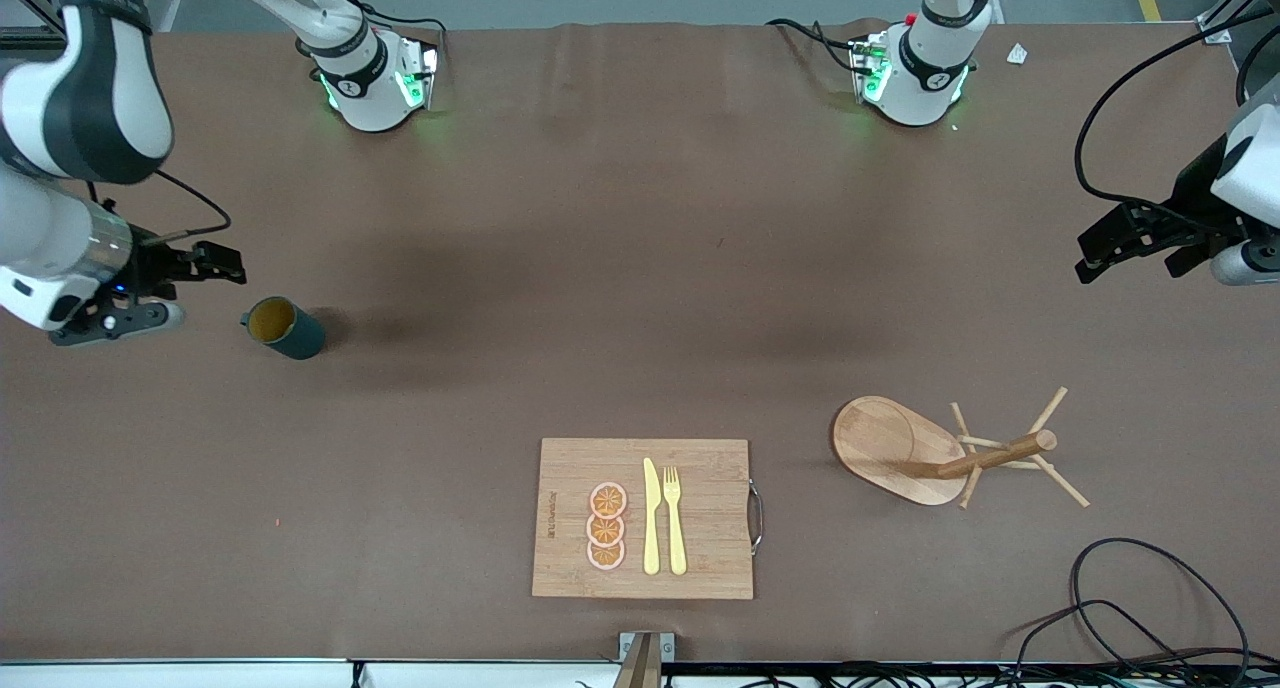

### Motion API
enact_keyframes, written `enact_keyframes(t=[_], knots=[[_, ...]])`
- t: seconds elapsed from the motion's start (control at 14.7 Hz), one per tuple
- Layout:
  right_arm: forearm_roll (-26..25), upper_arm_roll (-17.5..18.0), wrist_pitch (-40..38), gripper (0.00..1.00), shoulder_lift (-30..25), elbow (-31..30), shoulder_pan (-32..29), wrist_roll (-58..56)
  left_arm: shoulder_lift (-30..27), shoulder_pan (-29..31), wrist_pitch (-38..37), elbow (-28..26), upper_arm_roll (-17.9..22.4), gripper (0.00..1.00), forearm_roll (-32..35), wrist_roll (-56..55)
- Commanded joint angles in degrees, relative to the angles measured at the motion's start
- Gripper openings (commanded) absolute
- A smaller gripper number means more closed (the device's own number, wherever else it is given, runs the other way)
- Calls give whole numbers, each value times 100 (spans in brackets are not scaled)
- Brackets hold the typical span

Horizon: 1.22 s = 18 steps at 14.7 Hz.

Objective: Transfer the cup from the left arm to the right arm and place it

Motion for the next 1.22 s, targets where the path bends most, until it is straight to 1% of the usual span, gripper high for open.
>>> enact_keyframes(t=[0.0, 0.14, 0.27, 0.54, 0.68, 0.81, 1.15], knots=[[-39, -10, -711, 100, 40, 748, 31, 394, -115, 38, 70, -136, -19, 100, 61, 76], [-30, -10, -1072, 100, 66, 1127, 48, 684, -115, 38, 78, -127, -19, 100, 61, 85], [-47, -10, -1223, 100, 75, 1452, 180, 1053, -98, 38, 69, -74, -19, 100, 61, 85], [-109, -45, -1407, 100, 92, 1883, 84, 1072, -98, 38, 69, -74, -19, 100, 61, 85], [-57, -63, -1714, 100, 127, 2120, -82, 1029, -98, 38, 78, -74, -19, 100, 61, 77], [-56, -54, -1724, 100, 145, 2271, -189, 1028, -89, 38, 70, -74, -19, 100, 61, 77], [-12, -45, -1759, 100, 136, 2271, -215, 1099, -98, 30, 69, -74, -19, 100, 61, 77]])
